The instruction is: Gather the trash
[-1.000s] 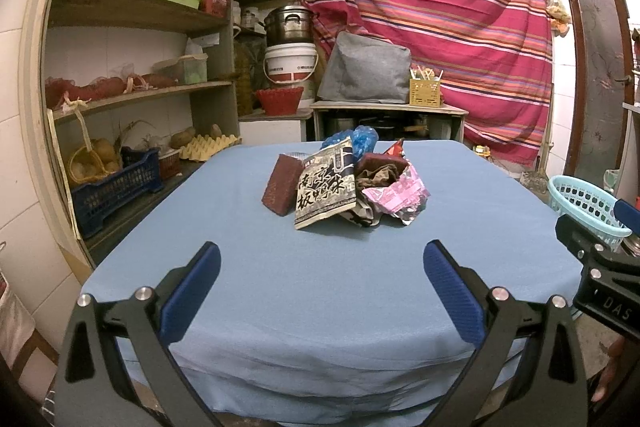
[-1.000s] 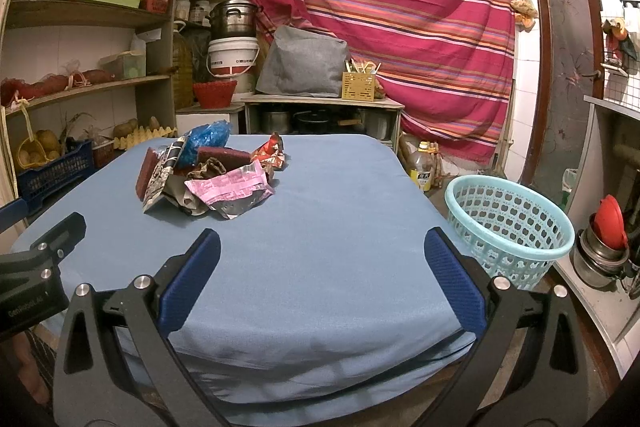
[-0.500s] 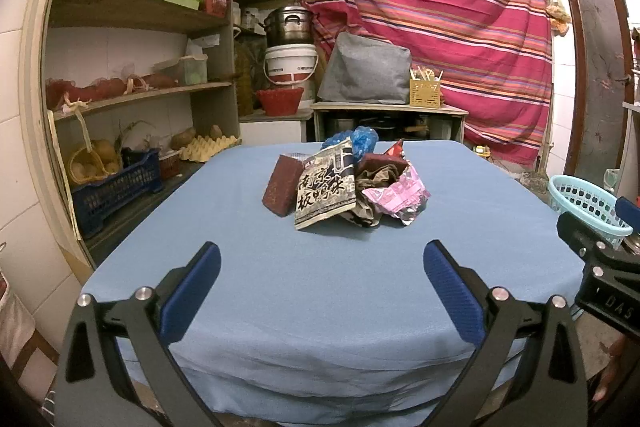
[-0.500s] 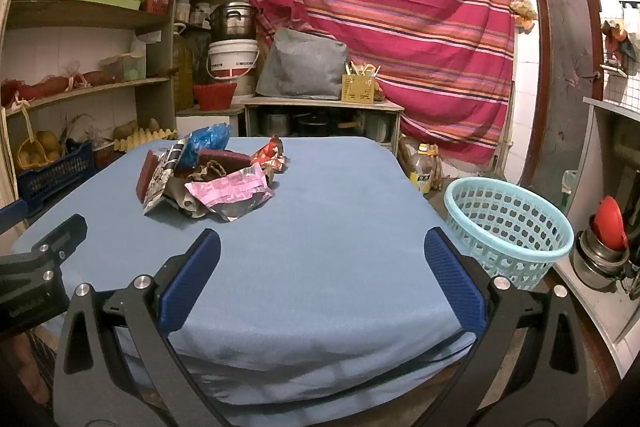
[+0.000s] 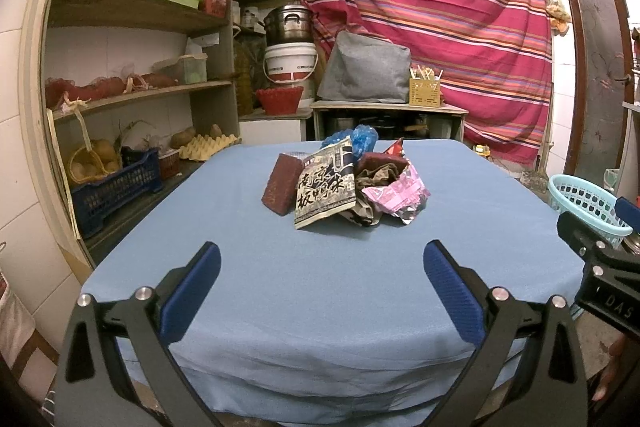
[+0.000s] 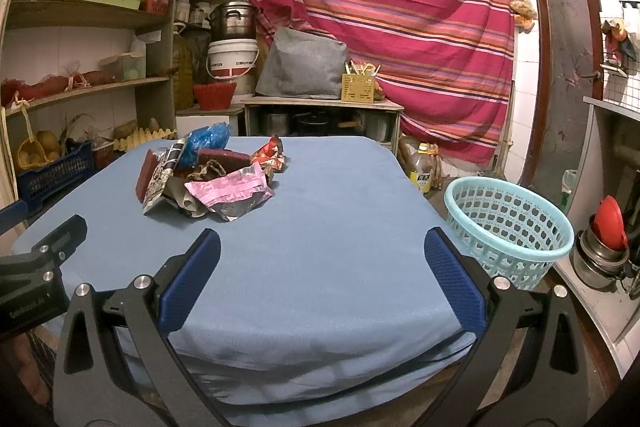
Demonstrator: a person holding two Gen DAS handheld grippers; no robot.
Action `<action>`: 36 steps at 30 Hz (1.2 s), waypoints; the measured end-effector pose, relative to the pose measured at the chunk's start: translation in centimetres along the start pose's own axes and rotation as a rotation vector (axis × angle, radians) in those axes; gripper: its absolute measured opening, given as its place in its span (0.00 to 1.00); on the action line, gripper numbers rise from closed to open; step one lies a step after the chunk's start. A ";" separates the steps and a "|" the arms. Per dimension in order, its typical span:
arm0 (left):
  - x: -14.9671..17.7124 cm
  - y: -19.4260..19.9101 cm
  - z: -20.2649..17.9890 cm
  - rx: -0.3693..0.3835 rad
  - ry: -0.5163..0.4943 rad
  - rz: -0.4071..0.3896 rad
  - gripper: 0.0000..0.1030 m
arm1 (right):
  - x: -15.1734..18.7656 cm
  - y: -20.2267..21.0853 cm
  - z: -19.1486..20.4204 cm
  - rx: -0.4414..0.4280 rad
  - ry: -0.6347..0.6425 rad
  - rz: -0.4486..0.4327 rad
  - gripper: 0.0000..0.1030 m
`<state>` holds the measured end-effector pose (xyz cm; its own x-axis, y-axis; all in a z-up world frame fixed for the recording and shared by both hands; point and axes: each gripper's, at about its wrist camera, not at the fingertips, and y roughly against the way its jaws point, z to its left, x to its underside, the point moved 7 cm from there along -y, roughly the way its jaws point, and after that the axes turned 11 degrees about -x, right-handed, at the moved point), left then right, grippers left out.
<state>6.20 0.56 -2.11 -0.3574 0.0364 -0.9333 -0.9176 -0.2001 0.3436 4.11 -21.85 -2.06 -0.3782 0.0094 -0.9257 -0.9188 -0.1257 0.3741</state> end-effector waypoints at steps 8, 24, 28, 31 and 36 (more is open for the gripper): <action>0.2 -0.3 0.2 -0.004 -0.002 0.009 0.96 | -0.1 0.1 -0.9 0.024 -0.014 0.000 0.96; -1.1 -2.2 1.2 -0.008 0.013 0.066 0.96 | -1.4 -1.4 -1.6 0.062 -0.020 0.022 0.96; -1.8 -2.6 1.5 -0.025 0.007 0.050 0.96 | -2.2 -1.9 -1.5 0.055 -0.021 0.024 0.96; -2.5 -3.3 1.8 -0.031 0.005 0.051 0.96 | -3.1 -2.7 -1.7 0.037 -0.030 0.028 0.96; -4.0 -4.3 2.3 -0.044 -0.012 0.026 0.96 | -4.2 -4.5 -1.6 0.030 -0.027 0.050 0.96</action>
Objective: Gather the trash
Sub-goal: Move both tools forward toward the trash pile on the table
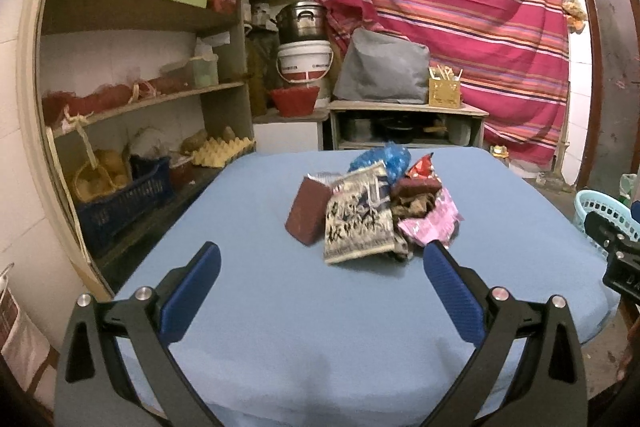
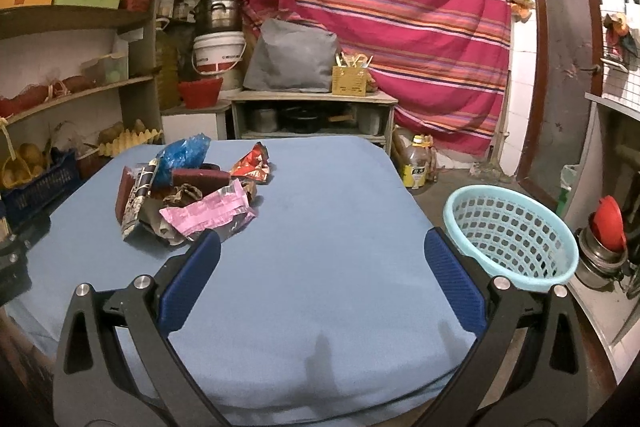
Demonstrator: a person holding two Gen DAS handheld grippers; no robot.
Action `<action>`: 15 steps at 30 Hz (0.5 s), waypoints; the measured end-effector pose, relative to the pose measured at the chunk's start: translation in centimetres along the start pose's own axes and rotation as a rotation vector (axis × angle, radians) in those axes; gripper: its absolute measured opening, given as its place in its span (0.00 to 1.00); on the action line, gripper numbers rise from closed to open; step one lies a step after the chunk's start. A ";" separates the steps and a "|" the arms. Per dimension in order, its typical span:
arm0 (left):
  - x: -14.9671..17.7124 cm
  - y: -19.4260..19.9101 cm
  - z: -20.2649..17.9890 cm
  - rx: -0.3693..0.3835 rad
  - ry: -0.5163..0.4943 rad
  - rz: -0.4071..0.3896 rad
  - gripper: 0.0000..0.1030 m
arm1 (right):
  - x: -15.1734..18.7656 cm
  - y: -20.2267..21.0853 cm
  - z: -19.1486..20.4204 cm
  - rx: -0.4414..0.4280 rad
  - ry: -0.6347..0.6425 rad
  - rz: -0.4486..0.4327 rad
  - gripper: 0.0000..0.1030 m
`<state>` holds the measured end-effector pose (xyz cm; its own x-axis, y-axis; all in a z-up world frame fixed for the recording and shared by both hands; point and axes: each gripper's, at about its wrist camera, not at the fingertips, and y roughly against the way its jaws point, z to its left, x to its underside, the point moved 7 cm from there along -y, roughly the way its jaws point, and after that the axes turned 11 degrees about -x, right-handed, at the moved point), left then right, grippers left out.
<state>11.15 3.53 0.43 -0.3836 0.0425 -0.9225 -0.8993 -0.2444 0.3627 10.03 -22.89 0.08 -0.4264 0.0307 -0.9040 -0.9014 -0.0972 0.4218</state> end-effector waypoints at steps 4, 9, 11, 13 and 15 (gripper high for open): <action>-1.3 -1.3 0.3 0.003 -0.026 -0.011 0.96 | -0.7 -1.4 0.2 -0.021 -0.008 0.018 0.96; -3.3 -4.3 1.5 0.023 -0.011 0.000 0.96 | -2.5 -3.8 0.0 -0.036 -0.036 0.027 0.96; -3.8 -5.7 1.7 0.025 -0.015 0.006 0.96 | -3.0 -5.0 0.4 -0.072 -0.031 0.033 0.96; -4.1 -7.3 1.8 0.022 -0.029 0.019 0.96 | -3.7 -6.7 1.0 -0.087 -0.018 0.059 0.96; -4.6 -8.7 1.8 0.021 -0.045 0.021 0.96 | -4.3 -8.1 1.4 -0.095 0.005 0.067 0.96</action>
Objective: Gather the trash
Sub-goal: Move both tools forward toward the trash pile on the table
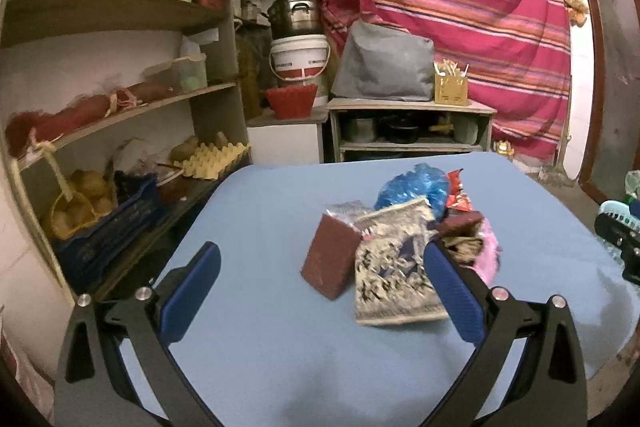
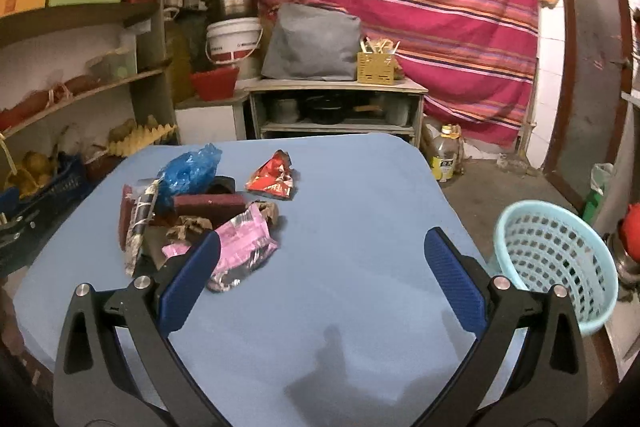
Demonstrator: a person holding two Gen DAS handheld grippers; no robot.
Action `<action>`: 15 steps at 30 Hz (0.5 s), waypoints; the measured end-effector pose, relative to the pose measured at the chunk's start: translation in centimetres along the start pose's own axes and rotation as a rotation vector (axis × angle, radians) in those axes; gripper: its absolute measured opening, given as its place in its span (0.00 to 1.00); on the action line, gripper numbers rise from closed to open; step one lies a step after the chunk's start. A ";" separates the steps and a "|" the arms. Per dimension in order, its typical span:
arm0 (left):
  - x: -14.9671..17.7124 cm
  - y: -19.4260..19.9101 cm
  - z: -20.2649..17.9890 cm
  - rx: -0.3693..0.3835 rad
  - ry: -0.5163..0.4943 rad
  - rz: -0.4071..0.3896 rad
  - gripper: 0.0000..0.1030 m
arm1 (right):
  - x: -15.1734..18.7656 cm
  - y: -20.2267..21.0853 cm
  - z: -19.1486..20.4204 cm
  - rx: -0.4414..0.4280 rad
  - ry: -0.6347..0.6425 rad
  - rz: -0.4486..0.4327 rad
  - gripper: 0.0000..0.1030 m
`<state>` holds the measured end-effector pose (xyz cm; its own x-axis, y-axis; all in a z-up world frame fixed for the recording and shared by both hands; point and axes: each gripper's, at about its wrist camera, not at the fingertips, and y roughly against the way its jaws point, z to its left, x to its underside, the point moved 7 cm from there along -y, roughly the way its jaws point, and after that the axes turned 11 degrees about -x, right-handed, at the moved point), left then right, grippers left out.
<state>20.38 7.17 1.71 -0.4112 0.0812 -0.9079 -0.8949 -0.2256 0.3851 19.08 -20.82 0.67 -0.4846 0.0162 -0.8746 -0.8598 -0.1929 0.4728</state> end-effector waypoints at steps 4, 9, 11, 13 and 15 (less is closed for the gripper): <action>-0.9 -2.6 0.2 -0.002 -0.017 0.010 0.96 | -0.9 -3.8 0.1 0.009 0.031 0.061 0.96; 0.1 -6.1 0.7 -0.009 -0.004 0.073 0.96 | -0.4 -8.0 -0.4 0.015 0.031 0.100 0.96; 1.1 -7.5 0.8 -0.004 -0.002 0.112 0.96 | 0.3 -9.1 -0.3 0.007 0.025 0.119 0.96; 2.2 -8.6 0.7 0.016 -0.006 0.148 0.96 | 0.9 -10.2 -0.2 -0.021 0.007 0.147 0.96; 3.0 -9.3 0.5 0.026 -0.021 0.176 0.96 | 1.1 -10.9 -0.2 -0.018 0.006 0.156 0.96</action>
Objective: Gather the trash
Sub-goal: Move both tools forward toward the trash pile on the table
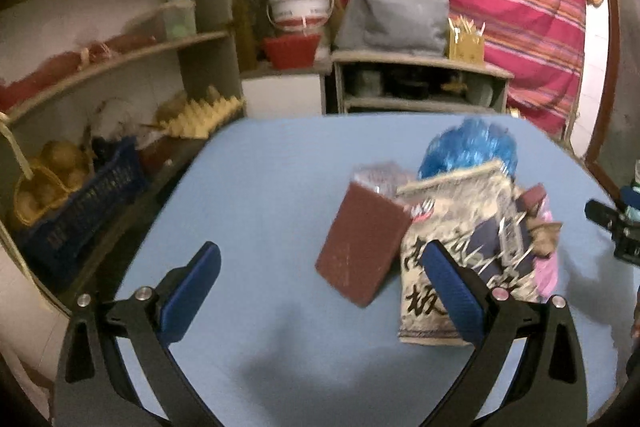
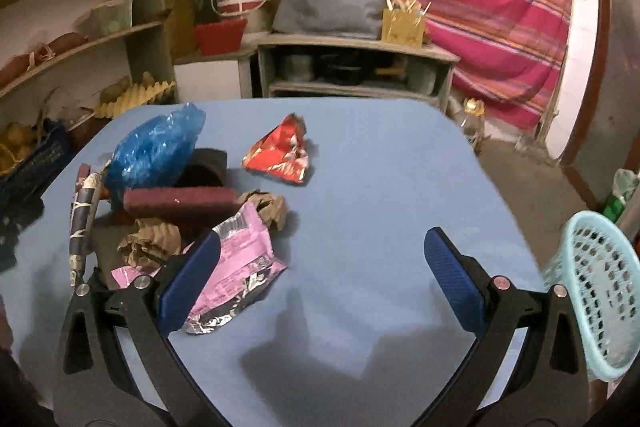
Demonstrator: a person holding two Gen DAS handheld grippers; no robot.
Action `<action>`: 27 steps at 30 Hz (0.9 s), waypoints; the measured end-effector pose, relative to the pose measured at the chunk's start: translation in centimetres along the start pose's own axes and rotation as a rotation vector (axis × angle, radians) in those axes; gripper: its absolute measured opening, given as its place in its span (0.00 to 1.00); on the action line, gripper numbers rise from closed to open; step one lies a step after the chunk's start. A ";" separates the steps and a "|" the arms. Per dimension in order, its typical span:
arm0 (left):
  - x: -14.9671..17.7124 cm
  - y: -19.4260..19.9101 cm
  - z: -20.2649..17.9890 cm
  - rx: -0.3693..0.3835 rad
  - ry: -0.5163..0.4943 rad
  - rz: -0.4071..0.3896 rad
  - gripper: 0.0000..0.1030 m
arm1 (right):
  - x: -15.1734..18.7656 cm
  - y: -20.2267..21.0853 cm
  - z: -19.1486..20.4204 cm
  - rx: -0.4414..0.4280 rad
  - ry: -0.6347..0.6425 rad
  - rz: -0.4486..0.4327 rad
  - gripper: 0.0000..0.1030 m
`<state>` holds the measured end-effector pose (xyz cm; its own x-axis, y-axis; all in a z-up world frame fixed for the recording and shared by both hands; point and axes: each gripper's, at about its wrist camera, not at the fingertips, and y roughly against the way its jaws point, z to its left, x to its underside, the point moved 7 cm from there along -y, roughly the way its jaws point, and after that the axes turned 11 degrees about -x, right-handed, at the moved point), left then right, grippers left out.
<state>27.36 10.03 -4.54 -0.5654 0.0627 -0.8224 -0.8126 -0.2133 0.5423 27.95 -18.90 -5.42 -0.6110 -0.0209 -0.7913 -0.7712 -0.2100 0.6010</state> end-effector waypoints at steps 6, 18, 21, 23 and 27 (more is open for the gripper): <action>1.1 -0.9 -1.4 0.030 -0.052 0.000 0.96 | 0.6 -0.8 -0.6 0.010 -0.017 0.032 0.96; 0.1 -3.3 -2.9 0.071 -0.025 0.065 0.94 | -0.4 -2.5 0.6 -0.043 -0.005 0.045 0.96; 0.2 -3.7 -2.8 0.073 -0.029 0.071 0.80 | -0.5 -2.7 0.8 -0.047 -0.008 0.047 0.96; 0.4 -4.0 -2.8 0.093 -0.025 0.091 0.69 | -0.5 -2.7 0.8 -0.049 -0.010 0.049 0.96; 0.7 -4.4 -3.1 0.116 -0.045 0.112 0.51 | -0.4 -1.8 1.4 -0.090 -0.023 0.039 0.96</action>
<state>31.03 7.96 -8.06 -0.6570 0.0887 -0.7487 -0.7536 -0.1073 0.6485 29.35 -17.19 -6.04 -0.6453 -0.0091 -0.7639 -0.7279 -0.2961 0.6184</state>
